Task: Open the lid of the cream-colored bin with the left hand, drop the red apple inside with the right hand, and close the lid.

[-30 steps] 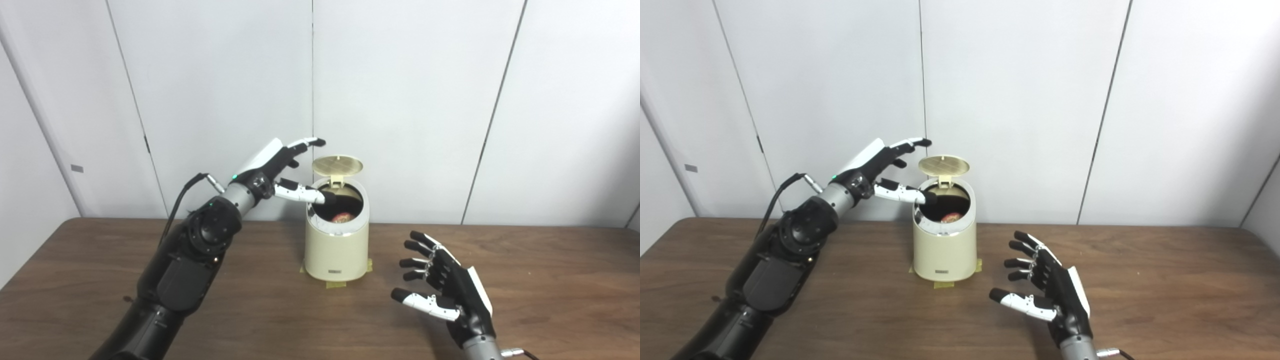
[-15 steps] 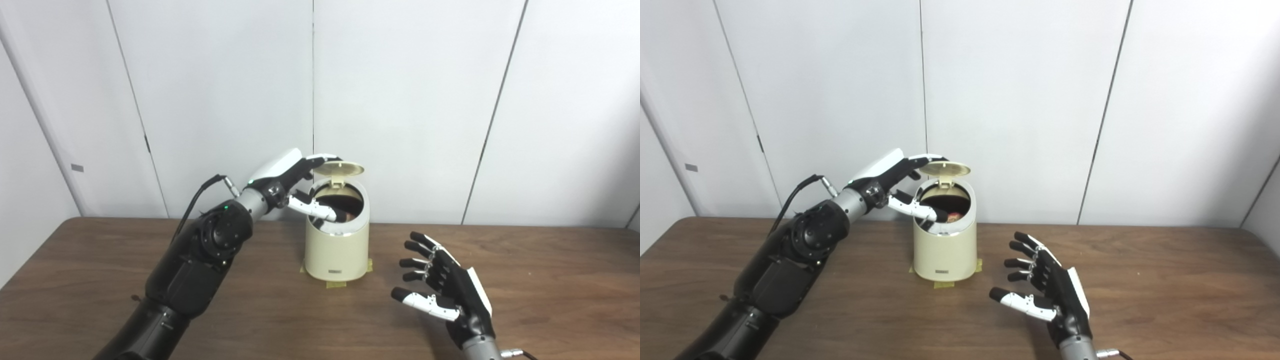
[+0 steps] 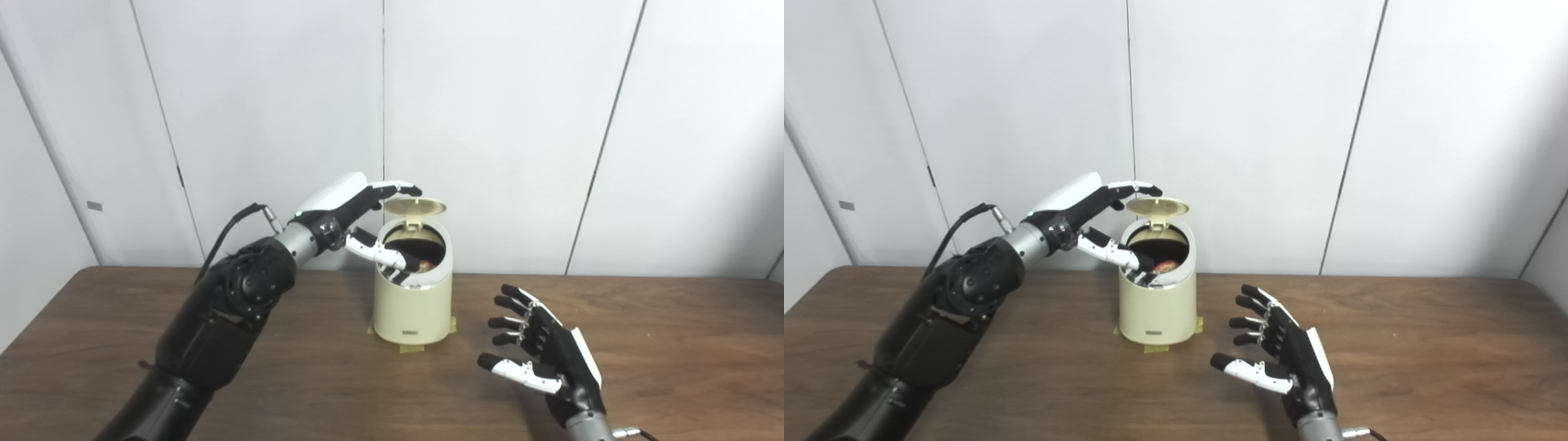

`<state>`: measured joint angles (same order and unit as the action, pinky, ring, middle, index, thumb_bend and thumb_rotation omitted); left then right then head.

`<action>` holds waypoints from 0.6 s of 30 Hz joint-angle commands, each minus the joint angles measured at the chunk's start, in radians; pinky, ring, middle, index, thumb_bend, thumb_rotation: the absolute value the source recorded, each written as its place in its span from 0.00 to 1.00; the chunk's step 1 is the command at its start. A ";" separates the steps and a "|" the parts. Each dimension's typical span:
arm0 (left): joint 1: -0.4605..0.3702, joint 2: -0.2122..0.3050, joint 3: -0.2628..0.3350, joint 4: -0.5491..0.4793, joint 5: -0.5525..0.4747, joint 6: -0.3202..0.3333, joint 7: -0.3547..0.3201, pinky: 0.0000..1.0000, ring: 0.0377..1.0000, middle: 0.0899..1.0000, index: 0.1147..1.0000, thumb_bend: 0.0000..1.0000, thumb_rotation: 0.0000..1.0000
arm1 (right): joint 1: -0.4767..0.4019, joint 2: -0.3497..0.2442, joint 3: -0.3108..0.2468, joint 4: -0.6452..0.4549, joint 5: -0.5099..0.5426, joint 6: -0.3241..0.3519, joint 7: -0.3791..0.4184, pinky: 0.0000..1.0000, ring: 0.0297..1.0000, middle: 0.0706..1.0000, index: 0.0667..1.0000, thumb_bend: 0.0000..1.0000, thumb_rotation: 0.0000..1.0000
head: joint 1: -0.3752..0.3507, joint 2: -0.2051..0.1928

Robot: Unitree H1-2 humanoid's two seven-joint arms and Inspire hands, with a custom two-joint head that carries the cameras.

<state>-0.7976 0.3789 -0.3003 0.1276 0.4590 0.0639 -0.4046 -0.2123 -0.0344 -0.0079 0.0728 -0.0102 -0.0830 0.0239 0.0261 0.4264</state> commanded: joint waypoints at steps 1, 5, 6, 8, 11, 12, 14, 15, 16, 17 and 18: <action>-0.038 0.032 0.002 -0.042 0.034 0.000 0.000 0.86 0.97 0.91 0.88 0.97 0.40 | -0.037 0.004 0.002 -0.034 0.000 -0.012 -0.004 0.57 0.67 0.79 0.80 0.84 0.20 | -0.001 0.002; -0.035 0.065 -0.039 -0.069 0.139 -0.025 -0.002 0.92 0.99 0.91 0.88 0.95 0.42 | -0.038 0.003 0.004 -0.041 -0.002 -0.005 -0.003 0.55 0.66 0.79 0.80 0.84 0.20 | -0.001 0.005; -0.035 0.069 -0.048 -0.078 0.155 -0.022 -0.009 0.96 1.00 0.91 0.88 0.94 0.41 | -0.037 0.004 0.004 -0.044 0.000 -0.001 -0.002 0.55 0.67 0.79 0.80 0.84 0.20 | -0.001 0.005; -0.035 0.074 -0.062 -0.092 0.183 -0.013 -0.024 0.99 1.00 0.91 0.88 0.94 0.39 | -0.038 0.005 0.004 -0.044 -0.001 -0.001 -0.004 0.56 0.67 0.79 0.80 0.84 0.20 | -0.002 0.007; -0.036 0.073 -0.070 -0.099 0.213 -0.012 -0.040 1.00 1.00 0.91 0.87 0.94 0.39 | -0.039 0.007 0.003 -0.043 0.001 -0.001 -0.004 0.55 0.66 0.79 0.80 0.84 0.19 | -0.003 0.008; -0.035 0.072 -0.070 -0.098 0.219 -0.014 -0.042 1.00 1.00 0.90 0.87 0.95 0.40 | -0.039 0.007 0.003 -0.042 0.002 -0.002 -0.004 0.55 0.66 0.79 0.80 0.84 0.19 | -0.003 0.008; -0.035 0.070 -0.070 -0.095 0.226 -0.019 -0.043 1.00 0.99 0.90 0.86 0.95 0.40 | -0.039 0.005 0.005 -0.040 -0.004 -0.008 -0.004 0.56 0.66 0.79 0.80 0.84 0.19 | -0.004 0.009; -0.034 0.069 -0.070 -0.094 0.227 -0.020 -0.045 1.00 0.99 0.89 0.86 0.96 0.41 | -0.040 0.005 0.005 -0.040 -0.007 -0.009 -0.005 0.56 0.66 0.79 0.80 0.84 0.20 | -0.004 0.010; -0.033 0.068 -0.070 -0.092 0.227 -0.023 -0.047 1.00 0.99 0.89 0.86 0.96 0.41 | -0.040 0.005 0.005 -0.041 -0.008 -0.007 -0.005 0.56 0.66 0.79 0.80 0.84 0.20 | -0.004 0.011; -0.031 0.067 -0.070 -0.092 0.228 -0.025 -0.050 1.00 0.99 0.89 0.86 0.96 0.42 | -0.040 0.005 0.005 -0.041 -0.008 -0.006 -0.005 0.56 0.66 0.79 0.80 0.84 0.20 | -0.004 0.012; -0.029 0.067 -0.070 -0.093 0.230 -0.026 -0.053 1.00 0.99 0.89 0.86 0.96 0.42 | -0.041 0.005 0.005 -0.040 -0.009 -0.008 -0.004 0.56 0.66 0.79 0.80 0.84 0.20 | -0.005 0.013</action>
<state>-0.7804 0.4395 -0.3797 0.0558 0.6804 0.0529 -0.4717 -0.2128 -0.0322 -0.0042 0.0677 -0.0223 -0.0762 0.0239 0.0215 0.4387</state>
